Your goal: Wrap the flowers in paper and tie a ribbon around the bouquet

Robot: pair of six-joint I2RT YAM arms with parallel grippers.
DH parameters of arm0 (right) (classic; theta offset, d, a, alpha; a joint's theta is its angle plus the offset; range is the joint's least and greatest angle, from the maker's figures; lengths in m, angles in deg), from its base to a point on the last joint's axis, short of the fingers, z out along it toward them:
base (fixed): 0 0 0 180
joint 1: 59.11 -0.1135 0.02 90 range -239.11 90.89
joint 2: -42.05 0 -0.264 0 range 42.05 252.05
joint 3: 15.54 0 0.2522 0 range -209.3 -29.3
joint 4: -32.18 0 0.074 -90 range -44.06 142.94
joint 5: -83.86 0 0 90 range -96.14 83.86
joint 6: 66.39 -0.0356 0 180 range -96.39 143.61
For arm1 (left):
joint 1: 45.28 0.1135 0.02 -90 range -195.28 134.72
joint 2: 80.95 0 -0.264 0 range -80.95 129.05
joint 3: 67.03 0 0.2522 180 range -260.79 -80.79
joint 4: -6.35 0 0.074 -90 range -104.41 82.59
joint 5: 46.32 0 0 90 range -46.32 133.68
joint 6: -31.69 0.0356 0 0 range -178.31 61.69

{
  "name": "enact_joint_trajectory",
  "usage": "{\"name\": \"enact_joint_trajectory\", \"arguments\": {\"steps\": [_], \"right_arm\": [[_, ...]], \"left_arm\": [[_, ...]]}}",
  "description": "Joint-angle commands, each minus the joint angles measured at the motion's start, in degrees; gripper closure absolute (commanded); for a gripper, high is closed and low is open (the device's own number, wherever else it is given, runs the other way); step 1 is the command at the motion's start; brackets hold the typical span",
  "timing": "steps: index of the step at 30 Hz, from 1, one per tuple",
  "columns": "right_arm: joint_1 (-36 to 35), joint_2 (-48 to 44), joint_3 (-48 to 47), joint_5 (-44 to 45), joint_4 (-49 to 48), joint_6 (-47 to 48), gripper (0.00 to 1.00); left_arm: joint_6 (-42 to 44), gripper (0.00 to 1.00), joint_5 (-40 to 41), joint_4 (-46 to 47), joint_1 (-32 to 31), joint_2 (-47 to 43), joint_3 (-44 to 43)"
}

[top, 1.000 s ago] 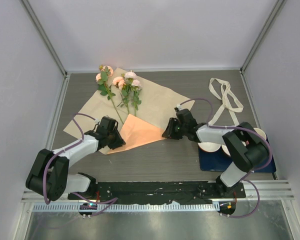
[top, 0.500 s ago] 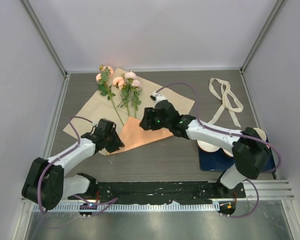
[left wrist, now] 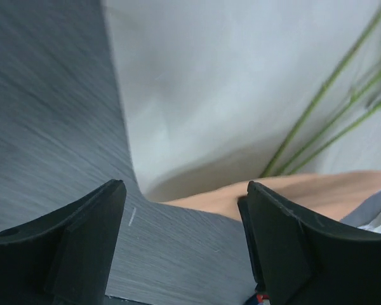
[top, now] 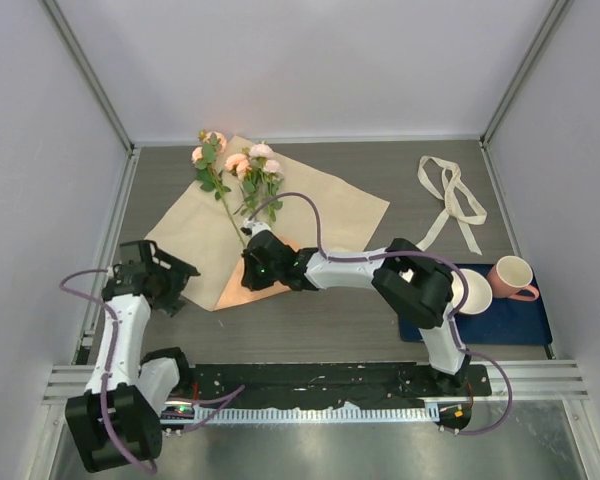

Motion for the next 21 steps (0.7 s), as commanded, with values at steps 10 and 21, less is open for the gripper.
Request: {"name": "enact_joint_trajectory", "arguments": {"steps": [10, 21], "right_arm": [[-0.3, 4.21, -3.82, 2.32, -0.06, 0.77, 1.0], [1.28, 5.61, -3.47, -2.35, -1.11, -1.16, 1.0]], "left_arm": [[1.63, 0.14, -7.97, 4.4, 20.71, 15.81, 0.84], [-5.14, 0.33, -10.17, 5.48, 20.71, 7.12, 10.5]]}}
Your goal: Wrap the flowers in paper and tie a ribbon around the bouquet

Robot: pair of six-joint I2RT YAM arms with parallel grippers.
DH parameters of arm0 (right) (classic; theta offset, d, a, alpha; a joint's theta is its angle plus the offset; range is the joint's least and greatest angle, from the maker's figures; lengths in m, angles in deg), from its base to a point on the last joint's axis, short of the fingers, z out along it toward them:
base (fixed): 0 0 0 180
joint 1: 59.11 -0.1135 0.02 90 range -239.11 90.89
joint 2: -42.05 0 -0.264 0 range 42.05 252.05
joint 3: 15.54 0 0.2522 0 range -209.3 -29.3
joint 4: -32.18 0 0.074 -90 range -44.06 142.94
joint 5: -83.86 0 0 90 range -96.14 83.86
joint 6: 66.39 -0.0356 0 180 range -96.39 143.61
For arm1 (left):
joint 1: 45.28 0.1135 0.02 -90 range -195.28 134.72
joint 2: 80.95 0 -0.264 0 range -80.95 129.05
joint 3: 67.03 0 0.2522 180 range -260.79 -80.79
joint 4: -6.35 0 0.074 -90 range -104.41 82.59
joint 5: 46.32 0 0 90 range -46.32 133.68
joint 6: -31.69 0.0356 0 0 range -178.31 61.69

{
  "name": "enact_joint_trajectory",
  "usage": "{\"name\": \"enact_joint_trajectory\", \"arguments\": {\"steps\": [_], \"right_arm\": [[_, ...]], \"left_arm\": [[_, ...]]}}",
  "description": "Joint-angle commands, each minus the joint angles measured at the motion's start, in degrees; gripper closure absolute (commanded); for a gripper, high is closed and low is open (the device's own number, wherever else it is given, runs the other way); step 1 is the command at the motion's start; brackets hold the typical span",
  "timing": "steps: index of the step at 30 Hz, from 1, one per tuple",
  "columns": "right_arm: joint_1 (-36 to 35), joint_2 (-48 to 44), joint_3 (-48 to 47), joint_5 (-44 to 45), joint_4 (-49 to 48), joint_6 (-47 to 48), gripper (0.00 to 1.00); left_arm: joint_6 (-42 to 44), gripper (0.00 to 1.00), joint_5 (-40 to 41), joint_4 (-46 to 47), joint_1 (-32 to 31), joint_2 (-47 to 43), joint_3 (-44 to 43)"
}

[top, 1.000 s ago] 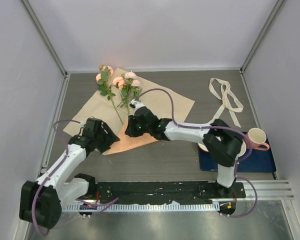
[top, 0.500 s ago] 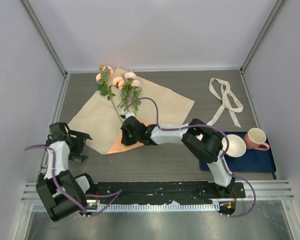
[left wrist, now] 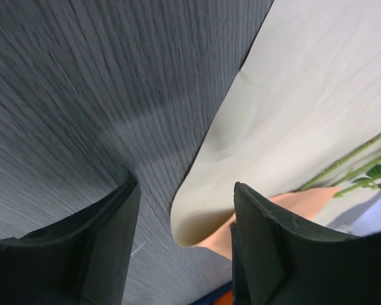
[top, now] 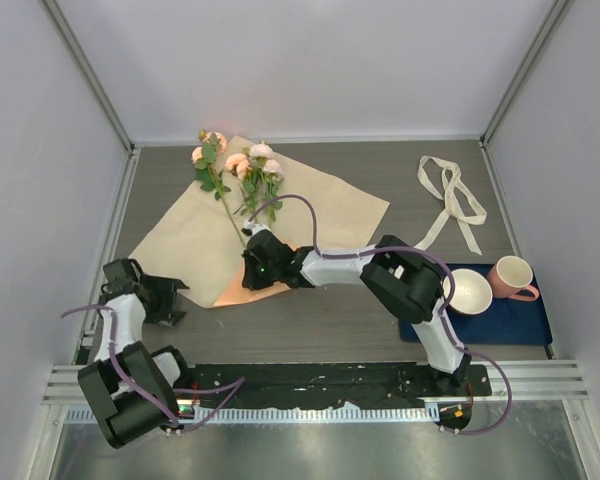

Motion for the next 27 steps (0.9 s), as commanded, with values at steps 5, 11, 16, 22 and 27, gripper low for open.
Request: {"name": "enact_joint_trajectory", "arguments": {"steps": [5, 11, 16, 22, 27], "right_arm": [[1.0, 1.77, -0.88, -2.66, -1.09, -1.86, 1.0], [1.09, 1.42, -0.62, -3.01, -1.71, -1.95, 1.0], [1.09, 1.33, -0.53, -3.01, -1.88, -1.69, 1.0], [1.09, 0.89, -0.36, -2.66, -1.97, -1.43, 1.0], [1.09, 0.98, -0.44, -2.92, -1.97, -1.43, 1.0]], "left_arm": [[-2.79, 0.22, -3.33, -4.49, -1.17, -7.46, 4.5], [-12.63, 0.34, -7.12, -4.06, -10.13, -8.96, 8.81], [-17.48, 0.45, -5.27, -4.94, -13.13, -10.36, 9.17], [-20.99, 0.41, -6.15, 0.84, -14.53, -15.37, 12.15], [-20.74, 0.33, -6.5, 4.03, -16.56, -16.43, 14.61]]}}
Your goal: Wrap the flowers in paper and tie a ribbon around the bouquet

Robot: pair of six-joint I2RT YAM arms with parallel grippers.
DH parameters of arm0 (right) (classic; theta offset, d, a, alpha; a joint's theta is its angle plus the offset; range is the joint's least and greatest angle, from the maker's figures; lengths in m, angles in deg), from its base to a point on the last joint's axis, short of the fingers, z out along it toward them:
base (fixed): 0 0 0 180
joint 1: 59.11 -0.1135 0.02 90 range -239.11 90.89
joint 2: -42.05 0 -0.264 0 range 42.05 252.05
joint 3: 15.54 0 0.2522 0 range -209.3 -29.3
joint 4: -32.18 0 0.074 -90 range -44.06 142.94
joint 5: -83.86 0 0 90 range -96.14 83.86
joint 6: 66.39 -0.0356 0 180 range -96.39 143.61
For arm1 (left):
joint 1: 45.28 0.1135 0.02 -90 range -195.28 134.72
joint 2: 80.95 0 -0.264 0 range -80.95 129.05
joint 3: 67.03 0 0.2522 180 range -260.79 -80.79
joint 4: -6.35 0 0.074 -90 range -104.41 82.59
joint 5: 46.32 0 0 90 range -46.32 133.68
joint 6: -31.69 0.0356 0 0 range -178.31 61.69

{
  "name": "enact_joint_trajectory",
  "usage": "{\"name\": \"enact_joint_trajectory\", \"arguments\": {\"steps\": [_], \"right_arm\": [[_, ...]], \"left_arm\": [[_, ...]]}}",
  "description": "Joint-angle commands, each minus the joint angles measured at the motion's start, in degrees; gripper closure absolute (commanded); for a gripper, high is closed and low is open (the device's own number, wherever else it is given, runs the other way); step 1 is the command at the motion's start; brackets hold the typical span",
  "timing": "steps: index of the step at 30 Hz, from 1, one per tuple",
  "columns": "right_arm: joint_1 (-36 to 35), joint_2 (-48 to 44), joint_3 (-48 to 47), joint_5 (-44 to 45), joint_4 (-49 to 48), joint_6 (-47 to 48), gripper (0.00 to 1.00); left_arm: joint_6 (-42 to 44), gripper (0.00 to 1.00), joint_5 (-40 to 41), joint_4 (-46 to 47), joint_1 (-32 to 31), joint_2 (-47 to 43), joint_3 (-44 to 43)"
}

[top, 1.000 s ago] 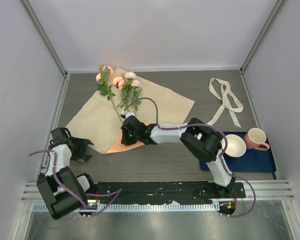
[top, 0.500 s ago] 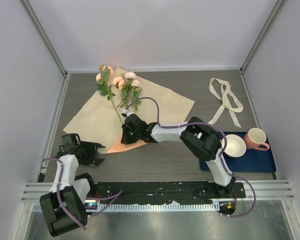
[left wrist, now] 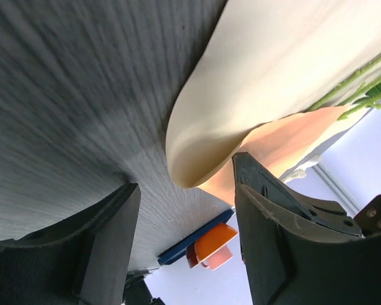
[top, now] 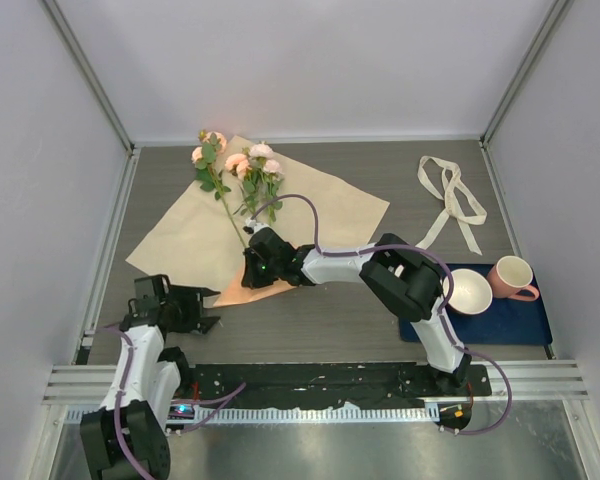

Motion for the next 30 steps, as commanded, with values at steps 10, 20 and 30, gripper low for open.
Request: {"name": "enact_joint_trajectory", "arguments": {"steps": [10, 20, 30], "right_arm": [[0.23, 0.21, -0.05, 0.22, -1.08, 0.45, 1.0], [0.06, 0.74, -0.14, 0.58, -0.2, -0.86, 1.0], [0.06, 1.53, -0.14, 0.49, 0.77, -2.53, 1.0]], "left_arm": [[2.23, 0.48, 8.96, 5.31, -3.1, -4.21, 3.52], [3.9, 0.76, 14.59, 6.98, -9.51, -5.09, 1.59], [4.95, 1.0, 21.52, 5.14, -18.3, -8.34, -0.78]]}}
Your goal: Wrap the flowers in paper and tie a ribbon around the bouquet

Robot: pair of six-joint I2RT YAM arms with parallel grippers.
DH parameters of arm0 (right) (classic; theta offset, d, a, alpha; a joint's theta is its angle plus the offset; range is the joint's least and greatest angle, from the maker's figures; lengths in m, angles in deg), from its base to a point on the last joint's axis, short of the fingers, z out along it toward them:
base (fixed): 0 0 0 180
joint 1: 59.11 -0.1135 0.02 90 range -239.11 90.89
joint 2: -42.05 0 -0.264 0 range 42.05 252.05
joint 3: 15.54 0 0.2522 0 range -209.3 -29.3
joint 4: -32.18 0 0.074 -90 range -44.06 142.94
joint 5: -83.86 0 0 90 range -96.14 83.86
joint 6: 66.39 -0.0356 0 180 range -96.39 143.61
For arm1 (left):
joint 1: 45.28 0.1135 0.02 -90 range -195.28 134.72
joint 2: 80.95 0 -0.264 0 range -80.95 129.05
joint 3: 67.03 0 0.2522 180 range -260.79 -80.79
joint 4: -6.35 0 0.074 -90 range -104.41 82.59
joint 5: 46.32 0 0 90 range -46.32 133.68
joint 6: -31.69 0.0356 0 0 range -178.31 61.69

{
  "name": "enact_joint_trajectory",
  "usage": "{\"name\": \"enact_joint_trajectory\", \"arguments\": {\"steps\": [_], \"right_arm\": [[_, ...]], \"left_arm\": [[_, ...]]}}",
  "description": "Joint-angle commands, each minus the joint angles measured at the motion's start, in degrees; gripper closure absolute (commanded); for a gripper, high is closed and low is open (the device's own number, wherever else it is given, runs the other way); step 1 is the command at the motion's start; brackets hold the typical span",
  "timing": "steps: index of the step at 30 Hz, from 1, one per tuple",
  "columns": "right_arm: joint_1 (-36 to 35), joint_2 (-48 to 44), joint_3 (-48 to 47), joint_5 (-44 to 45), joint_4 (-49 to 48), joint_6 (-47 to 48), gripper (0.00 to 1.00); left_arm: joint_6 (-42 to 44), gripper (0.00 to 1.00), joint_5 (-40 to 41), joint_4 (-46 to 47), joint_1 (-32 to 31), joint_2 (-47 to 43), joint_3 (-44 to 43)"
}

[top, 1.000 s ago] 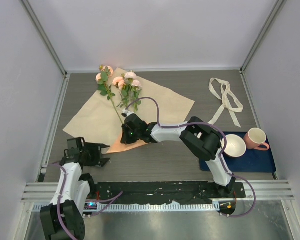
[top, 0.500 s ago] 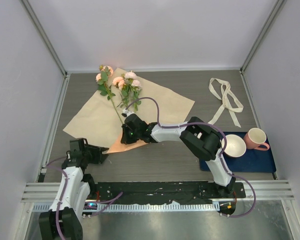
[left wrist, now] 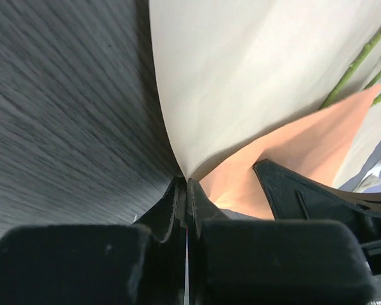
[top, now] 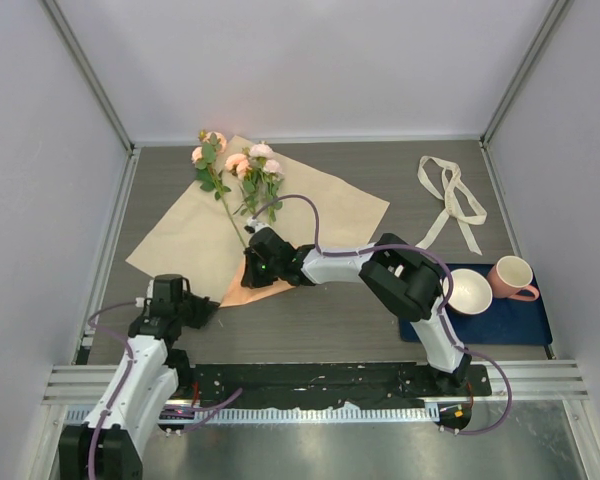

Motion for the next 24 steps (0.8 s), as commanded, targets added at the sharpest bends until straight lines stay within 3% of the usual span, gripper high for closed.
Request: {"name": "enact_joint_trajectory", "arguments": {"steps": [1, 8, 16, 19, 24], "right_arm": [[0.06, 1.42, -0.14, 0.58, 1.14, -0.9, 1.0], [0.23, 1.69, 0.56, 0.23, 2.11, -3.79, 1.0], [1.29, 0.37, 3.99, -3.55, -0.7, -8.45, 1.0], [1.81, -0.33, 5.05, -4.69, -1.58, -9.07, 1.0], [2.43, -1.65, 5.4, -6.71, -2.11, -7.4, 1.0]], "left_arm": [[2.06, 1.0, 7.03, -0.94, -3.62, -1.96, -4.06], [9.36, 1.0, 12.4, -0.33, -12.13, 4.18, -11.62], [16.56, 1.0, 22.78, -1.46, -28.92, 24.01, -24.98], [17.62, 1.0, 24.28, -1.91, -31.83, 29.74, -28.59], [16.66, 1.0, 25.6, -0.51, -32.37, 29.25, -27.64]]}}
